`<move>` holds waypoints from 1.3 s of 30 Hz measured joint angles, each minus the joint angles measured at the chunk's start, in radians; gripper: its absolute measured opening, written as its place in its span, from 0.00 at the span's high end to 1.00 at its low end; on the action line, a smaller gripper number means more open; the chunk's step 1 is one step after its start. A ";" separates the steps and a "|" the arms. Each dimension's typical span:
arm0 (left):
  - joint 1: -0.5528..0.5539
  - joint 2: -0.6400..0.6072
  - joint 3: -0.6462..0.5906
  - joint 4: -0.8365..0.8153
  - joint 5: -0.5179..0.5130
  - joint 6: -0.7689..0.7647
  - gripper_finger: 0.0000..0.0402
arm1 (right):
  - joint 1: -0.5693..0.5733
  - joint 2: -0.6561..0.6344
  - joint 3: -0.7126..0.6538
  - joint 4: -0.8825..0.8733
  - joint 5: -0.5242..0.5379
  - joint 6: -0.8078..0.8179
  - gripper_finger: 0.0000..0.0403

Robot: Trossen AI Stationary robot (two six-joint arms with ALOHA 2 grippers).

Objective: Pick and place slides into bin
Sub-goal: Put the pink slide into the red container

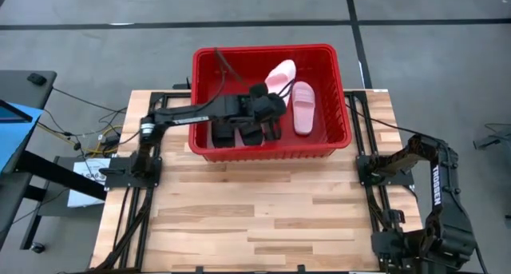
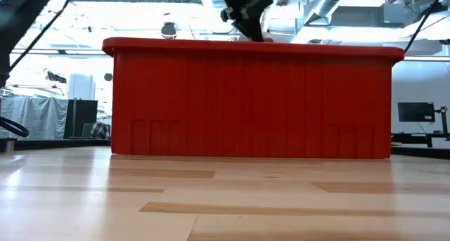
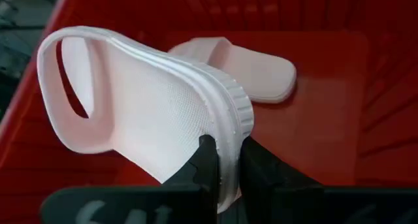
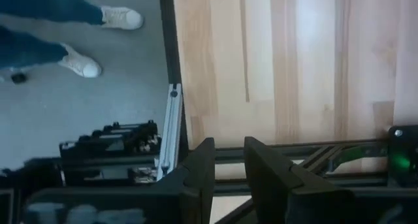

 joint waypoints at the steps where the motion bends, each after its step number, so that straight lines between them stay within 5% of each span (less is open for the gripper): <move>1: 0.005 0.028 0.060 -0.046 0.015 -0.001 0.95 | 0.000 0.000 0.000 0.000 0.001 0.011 0.81; 4: 0.023 0.114 0.236 -0.185 0.079 -0.005 0.95 | -0.007 -0.001 0.000 0.001 -0.001 0.037 0.81; 10: 0.070 0.096 0.151 -0.240 0.199 -0.073 0.95 | -0.027 -0.001 0.000 0.000 0.000 0.070 0.81; 27: 0.112 0.094 0.163 -0.234 0.221 0.007 0.95 | -0.075 -0.001 0.000 0.000 0.000 0.061 0.81; 39: 0.126 0.201 0.163 -0.217 0.174 0.067 0.95 | -0.118 -0.002 0.000 0.000 -0.001 0.069 0.81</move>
